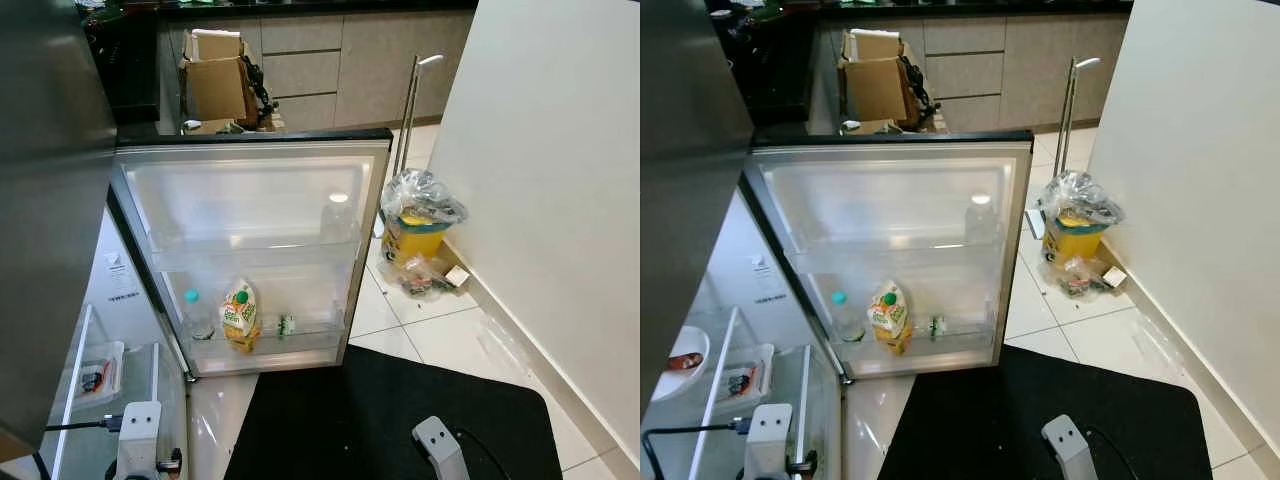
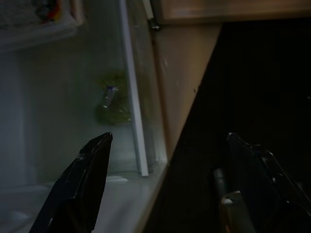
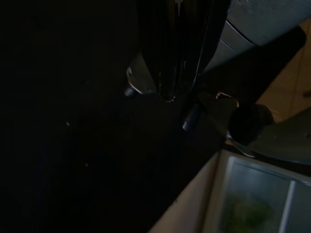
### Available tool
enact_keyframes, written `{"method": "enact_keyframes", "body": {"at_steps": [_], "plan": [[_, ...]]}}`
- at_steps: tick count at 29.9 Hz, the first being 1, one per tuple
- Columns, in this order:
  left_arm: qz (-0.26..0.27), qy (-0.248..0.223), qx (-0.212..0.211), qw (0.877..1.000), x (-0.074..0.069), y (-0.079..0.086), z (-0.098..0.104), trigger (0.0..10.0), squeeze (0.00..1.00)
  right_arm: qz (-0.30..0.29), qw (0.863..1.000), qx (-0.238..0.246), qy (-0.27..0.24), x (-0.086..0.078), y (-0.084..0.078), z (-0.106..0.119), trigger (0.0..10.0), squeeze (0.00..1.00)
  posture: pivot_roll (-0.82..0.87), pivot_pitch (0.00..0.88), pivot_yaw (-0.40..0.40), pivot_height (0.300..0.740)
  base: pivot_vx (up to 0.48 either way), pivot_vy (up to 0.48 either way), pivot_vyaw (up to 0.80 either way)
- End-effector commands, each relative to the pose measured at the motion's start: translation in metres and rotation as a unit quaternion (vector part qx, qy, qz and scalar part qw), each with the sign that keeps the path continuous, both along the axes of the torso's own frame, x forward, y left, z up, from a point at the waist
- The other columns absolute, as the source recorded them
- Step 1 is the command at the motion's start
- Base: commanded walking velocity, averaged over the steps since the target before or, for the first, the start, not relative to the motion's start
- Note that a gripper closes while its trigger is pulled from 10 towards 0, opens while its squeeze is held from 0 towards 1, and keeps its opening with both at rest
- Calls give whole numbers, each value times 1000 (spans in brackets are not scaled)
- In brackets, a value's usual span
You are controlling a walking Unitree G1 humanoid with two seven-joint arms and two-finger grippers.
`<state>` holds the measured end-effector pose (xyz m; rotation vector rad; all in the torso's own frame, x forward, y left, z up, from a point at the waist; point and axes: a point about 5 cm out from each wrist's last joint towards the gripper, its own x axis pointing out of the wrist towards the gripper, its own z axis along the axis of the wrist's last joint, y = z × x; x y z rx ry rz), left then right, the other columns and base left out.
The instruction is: Restocking fridge
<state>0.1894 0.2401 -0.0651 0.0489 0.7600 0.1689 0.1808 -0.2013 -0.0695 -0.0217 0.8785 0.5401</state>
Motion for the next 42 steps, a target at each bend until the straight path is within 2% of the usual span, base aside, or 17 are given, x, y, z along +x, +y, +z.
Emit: {"method": "enact_keyframes", "body": {"at_steps": [1,2,4,6,7,9,10,11,15,21,25,34,42], "plan": [[-2,35,-11,999,-16,-6,-11,10000,0,-22,998,-40,34,-17,-8,-10,10000,0,-63,45,-13,740,0,0,0],[-2,35,-11,999,-16,-6,-11,10000,0,-22,998,-40,34,-17,-8,-10,10000,0,-63,45,-13,740,0,0,0],[-3,51,-13,999,-24,-7,-15,10000,0,-29,995,-77,53,-26,-13,-15,10000,0,-63,44,-14,740,0,0,0],[-3,74,-20,997,-35,-9,-21,10000,0,-40,992,-91,78,-38,-16,-21,10000,0,-64,40,-14,740,0,0,0],[-3,94,-33,995,-47,-11,-26,10000,0,-47,989,-102,96,-50,-18,-25,10000,0,-63,35,-15,740,0,0,0],[-6,102,-35,994,-51,-12,-28,10000,0,-50,988,-104,102,-53,-18,-26,10000,0,-63,35,-15,740,0,0,0],[-5,120,-47,992,-60,-14,-32,10000,0,-63,985,-108,116,-62,-20,-29,10000,0,-66,26,-14,740,0,0,0],[-5,120,-47,992,-60,-14,-32,10000,0,-63,985,-108,116,-62,-20,-29,10000,0,-66,26,-14,740,0,0,0],[-19,150,-56,987,-75,-22,-38,10000,0,-77,978,-129,148,-82,-24,-35,10000,0,-61,16,-10,740,0,-434,0],[-31,148,-58,987,-71,-26,-38,10000,0,-80,975,-140,150,-83,-24,-36,10000,0,-56,12,-13,740,0,-469,0],[-36,142,-61,987,-65,-28,-36,10000,0,-73,976,-150,137,-74,-23,-34,10000,0,-54,7,-11,740,0,-471,0],[-42,144,-61,987,-65,-30,-37,10000,0,-55,977,-161,125,-69,-24,-32,10000,0,-60,5,-16,740,0,-472,0],[-48,147,-58,986,-63,-33,-37,10000,0,-73,981,-126,129,-72,-26,-31,10000,0,-59,2,-22,740,0,-397,209]]}}
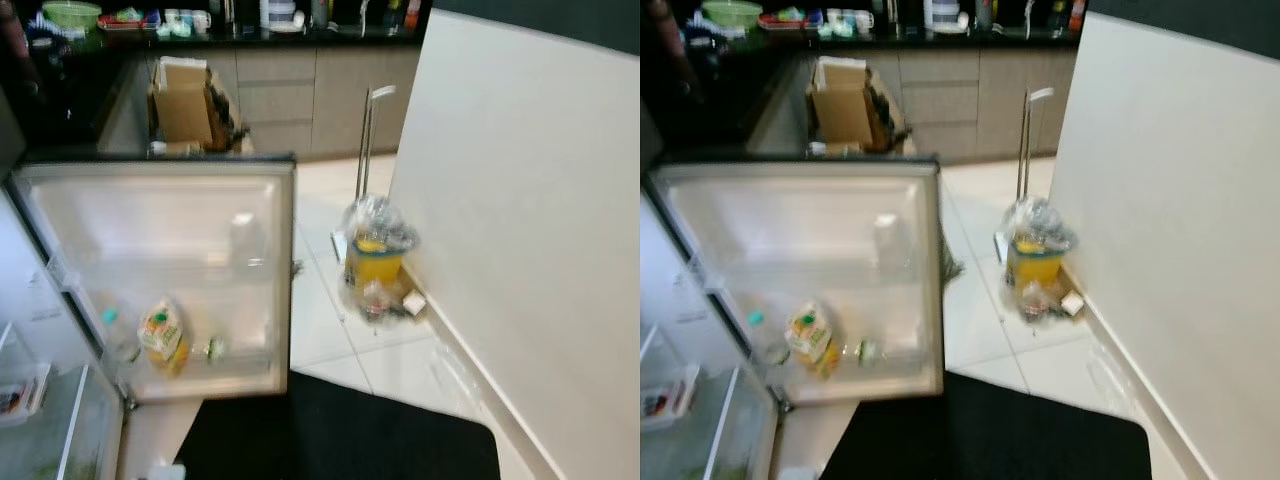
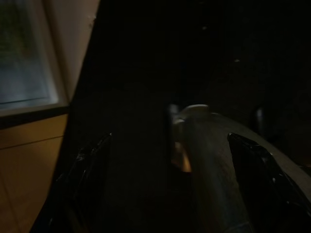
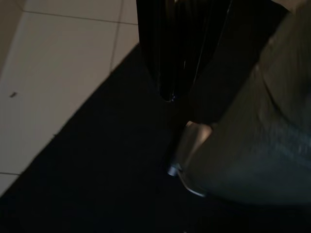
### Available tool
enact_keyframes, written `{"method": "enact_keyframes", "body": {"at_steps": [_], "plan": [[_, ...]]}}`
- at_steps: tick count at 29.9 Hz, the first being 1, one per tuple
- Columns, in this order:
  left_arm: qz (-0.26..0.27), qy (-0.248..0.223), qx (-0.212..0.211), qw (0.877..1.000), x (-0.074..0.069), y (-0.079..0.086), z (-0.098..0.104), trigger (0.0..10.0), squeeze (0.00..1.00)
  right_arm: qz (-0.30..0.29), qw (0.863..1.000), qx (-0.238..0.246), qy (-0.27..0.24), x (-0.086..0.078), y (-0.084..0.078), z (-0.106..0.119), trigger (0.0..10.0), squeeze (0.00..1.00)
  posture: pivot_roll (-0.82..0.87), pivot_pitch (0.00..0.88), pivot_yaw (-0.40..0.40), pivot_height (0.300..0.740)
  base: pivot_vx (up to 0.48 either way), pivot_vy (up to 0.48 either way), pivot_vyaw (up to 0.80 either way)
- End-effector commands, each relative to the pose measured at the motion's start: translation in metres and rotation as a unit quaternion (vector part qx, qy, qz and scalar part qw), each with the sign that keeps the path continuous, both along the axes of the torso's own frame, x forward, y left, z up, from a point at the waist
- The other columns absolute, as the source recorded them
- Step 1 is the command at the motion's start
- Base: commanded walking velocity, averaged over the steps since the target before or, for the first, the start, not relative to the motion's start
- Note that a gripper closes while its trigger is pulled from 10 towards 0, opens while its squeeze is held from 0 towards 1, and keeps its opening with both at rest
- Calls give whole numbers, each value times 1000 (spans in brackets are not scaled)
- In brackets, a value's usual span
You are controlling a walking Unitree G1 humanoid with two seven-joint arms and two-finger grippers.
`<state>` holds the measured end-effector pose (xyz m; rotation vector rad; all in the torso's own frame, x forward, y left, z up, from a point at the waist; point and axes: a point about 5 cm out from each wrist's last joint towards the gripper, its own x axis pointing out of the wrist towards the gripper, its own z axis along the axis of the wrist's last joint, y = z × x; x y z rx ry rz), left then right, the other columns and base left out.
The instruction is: Restocking fridge
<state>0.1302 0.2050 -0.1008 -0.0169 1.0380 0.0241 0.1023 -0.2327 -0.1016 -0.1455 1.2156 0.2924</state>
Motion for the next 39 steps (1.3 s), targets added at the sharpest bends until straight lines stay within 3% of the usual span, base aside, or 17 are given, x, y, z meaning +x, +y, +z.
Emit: {"method": "enact_keyframes", "body": {"at_steps": [1,9,16,25,39], "plan": [[-4,10,7,1000,-4,3,-1,10000,0,-6,1000,13,-12,7,6,1,10000,0,-59,2,-22,740,0,0,531],[-5,9,7,1000,-3,2,-1,10000,0,-4,1000,14,-12,7,6,1,10000,0,-62,3,-22,740,0,0,530],[-62,17,10,998,1,-9,-2,10000,0,21,1000,7,1,4,5,0,10000,0,-61,3,-25,740,0,0,538],[-55,6,13,998,9,-5,2,10000,0,15,1000,12,-10,10,7,1,10000,0,-71,35,-22,740,0,0,539],[-70,20,16,997,-1,-10,-2,10000,0,11,1000,26,8,-5,18,-5,10000,0,-69,37,-8,740,0,0,541]]}}
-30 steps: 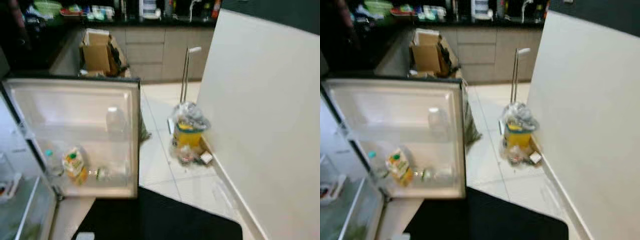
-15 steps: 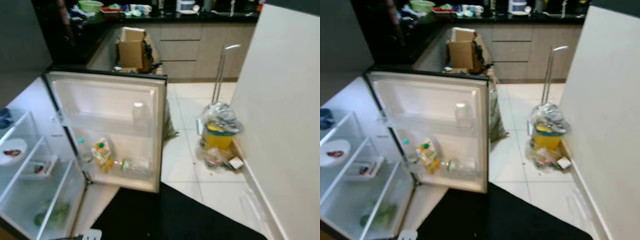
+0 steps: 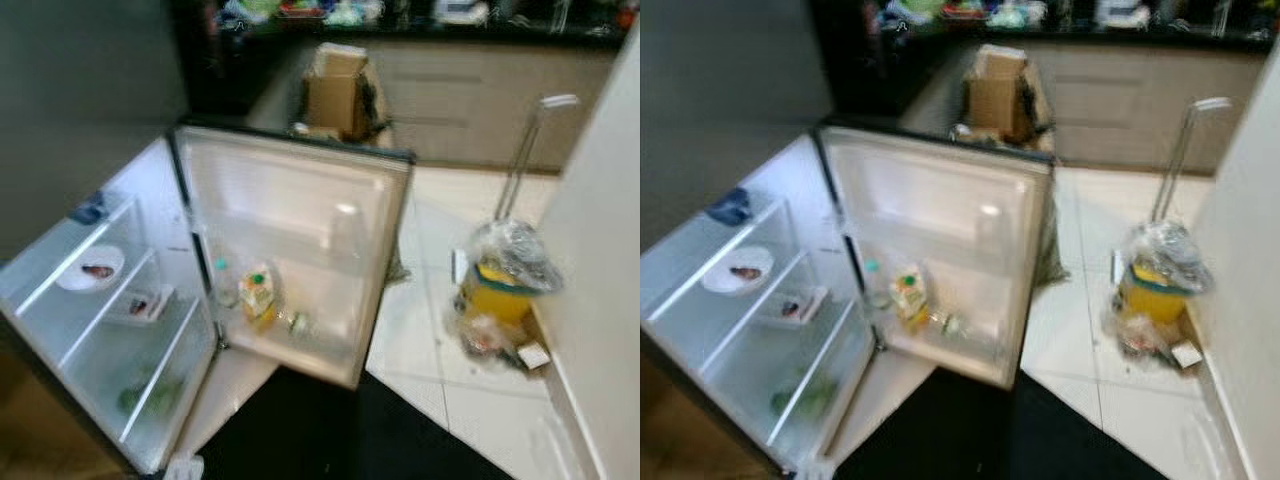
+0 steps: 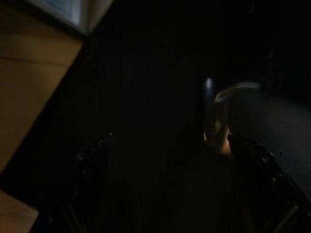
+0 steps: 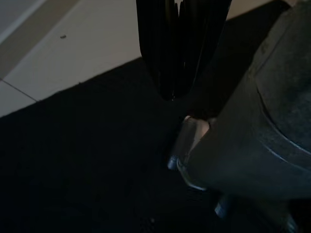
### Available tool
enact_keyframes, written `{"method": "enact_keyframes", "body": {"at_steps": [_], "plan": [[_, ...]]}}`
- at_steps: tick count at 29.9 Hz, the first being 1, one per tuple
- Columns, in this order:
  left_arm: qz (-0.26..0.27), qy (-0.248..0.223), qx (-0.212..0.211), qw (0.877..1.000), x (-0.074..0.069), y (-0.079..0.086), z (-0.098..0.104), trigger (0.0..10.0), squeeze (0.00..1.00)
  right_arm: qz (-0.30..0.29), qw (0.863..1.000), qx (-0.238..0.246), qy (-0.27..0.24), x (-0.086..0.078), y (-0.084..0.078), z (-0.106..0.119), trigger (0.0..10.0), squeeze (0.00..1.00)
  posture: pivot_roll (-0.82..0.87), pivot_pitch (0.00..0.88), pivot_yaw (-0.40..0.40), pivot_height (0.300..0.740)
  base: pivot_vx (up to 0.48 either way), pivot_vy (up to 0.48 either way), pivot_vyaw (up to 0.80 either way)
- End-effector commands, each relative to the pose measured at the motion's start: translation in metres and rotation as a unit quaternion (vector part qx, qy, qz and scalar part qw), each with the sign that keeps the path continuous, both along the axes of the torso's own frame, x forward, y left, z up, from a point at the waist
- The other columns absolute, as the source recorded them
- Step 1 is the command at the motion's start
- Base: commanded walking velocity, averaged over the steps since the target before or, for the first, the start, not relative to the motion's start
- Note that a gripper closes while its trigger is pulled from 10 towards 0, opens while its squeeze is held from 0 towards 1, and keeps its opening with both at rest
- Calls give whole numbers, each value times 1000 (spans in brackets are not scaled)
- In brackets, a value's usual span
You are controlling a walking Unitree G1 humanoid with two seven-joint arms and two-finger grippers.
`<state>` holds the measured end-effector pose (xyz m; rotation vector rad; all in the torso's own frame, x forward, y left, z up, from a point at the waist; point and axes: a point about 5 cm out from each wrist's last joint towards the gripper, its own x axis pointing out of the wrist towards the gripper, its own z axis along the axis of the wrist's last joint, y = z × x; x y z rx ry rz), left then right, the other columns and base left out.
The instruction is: Restocking fridge
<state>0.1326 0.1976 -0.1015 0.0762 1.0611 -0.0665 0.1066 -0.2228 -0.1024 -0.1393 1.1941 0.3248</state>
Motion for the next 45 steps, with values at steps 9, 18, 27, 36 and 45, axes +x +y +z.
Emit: {"method": "enact_keyframes", "body": {"at_steps": [9,18,27,36,45], "plan": [[-21,0,-1,1000,3,-5,0,10000,0,0,1000,16,12,-7,11,-4,10000,0,-67,42,-4,740,0,0,539],[-25,9,2,1000,-3,-3,-1,10000,0,0,1000,19,15,-9,14,-5,10000,0,-62,40,-1,740,0,0,538],[-23,11,10,1000,-4,2,-1,10000,0,11,1000,5,12,-5,13,-4,10000,0,-43,0,1,740,0,0,544],[-30,10,11,999,-2,1,-1,10000,0,10,1000,3,3,0,15,-4,10000,0,-38,0,-4,740,0,0,63],[-51,12,8,999,0,-2,0,10000,0,14,1000,6,2,3,18,-3,10000,0,-39,0,0,740,0,0,0]]}}
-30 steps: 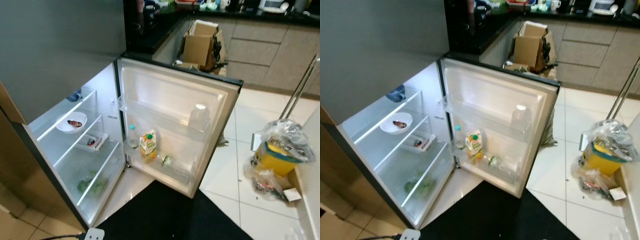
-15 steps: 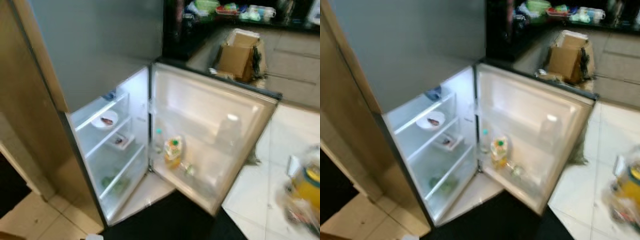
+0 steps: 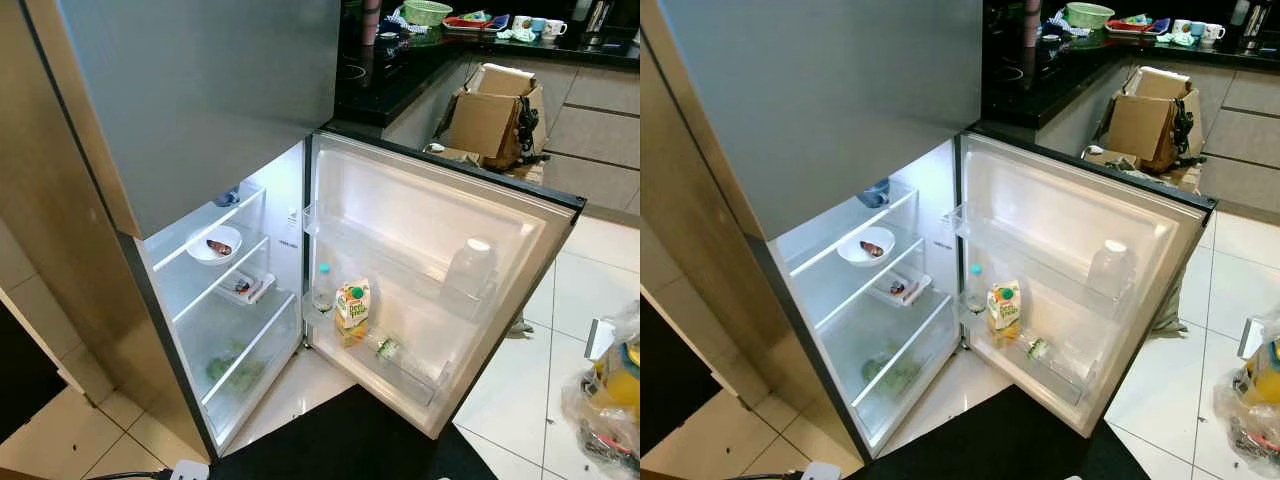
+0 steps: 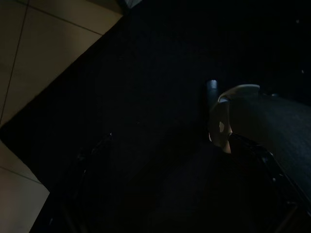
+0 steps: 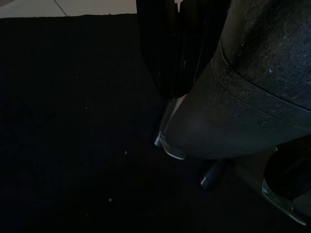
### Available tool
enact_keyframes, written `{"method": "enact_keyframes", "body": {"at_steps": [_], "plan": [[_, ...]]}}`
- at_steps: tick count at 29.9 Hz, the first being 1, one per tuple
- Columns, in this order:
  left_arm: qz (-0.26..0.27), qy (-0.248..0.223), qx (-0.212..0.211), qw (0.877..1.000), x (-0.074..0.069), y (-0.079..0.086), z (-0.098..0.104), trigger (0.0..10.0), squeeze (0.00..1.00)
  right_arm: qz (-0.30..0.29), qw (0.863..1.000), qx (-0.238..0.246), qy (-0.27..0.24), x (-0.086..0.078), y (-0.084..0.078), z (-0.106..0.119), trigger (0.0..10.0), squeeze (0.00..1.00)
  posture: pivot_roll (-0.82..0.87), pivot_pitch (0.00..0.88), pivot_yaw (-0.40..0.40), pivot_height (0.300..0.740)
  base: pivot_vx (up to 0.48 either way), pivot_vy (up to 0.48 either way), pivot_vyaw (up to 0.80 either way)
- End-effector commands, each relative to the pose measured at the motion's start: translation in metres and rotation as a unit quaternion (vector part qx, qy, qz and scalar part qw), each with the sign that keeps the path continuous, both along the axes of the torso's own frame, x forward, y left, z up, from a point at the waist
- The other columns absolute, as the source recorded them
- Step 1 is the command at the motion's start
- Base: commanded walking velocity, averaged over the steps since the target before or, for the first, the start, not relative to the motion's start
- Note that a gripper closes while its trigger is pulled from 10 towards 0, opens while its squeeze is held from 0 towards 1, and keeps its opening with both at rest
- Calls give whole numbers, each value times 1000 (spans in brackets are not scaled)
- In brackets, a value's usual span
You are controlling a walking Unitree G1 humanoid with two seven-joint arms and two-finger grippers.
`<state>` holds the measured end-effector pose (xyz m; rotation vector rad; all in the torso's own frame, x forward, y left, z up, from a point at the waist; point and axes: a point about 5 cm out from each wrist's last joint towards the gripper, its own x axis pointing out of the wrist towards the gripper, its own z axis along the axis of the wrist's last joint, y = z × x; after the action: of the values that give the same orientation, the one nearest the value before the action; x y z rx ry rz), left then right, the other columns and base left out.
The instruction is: Restocking fridge
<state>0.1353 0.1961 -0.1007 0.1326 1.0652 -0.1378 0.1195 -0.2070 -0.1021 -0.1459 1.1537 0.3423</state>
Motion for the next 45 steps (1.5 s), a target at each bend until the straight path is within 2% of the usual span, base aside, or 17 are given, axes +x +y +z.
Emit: {"method": "enact_keyframes", "body": {"at_steps": [1,14,25,45], "plan": [[-12,10,2,1000,-2,-1,-1,10000,0,7,1000,0,23,-11,2,-4,10000,0,-39,0,2,740,0,0,0],[-18,20,2,1000,-7,-5,-3,10000,0,14,1000,-1,26,-14,-1,-4,10000,0,-46,0,-3,740,0,-380,0],[-16,23,2,1000,-10,-4,-4,10000,0,6,1000,9,17,-11,0,-3,10000,0,-51,0,2,740,0,-460,679],[-11,22,-1,1000,-10,-5,-4,10000,0,-15,1000,10,15,-11,-1,-3,10000,0,-56,6,4,740,0,-459,0]]}}
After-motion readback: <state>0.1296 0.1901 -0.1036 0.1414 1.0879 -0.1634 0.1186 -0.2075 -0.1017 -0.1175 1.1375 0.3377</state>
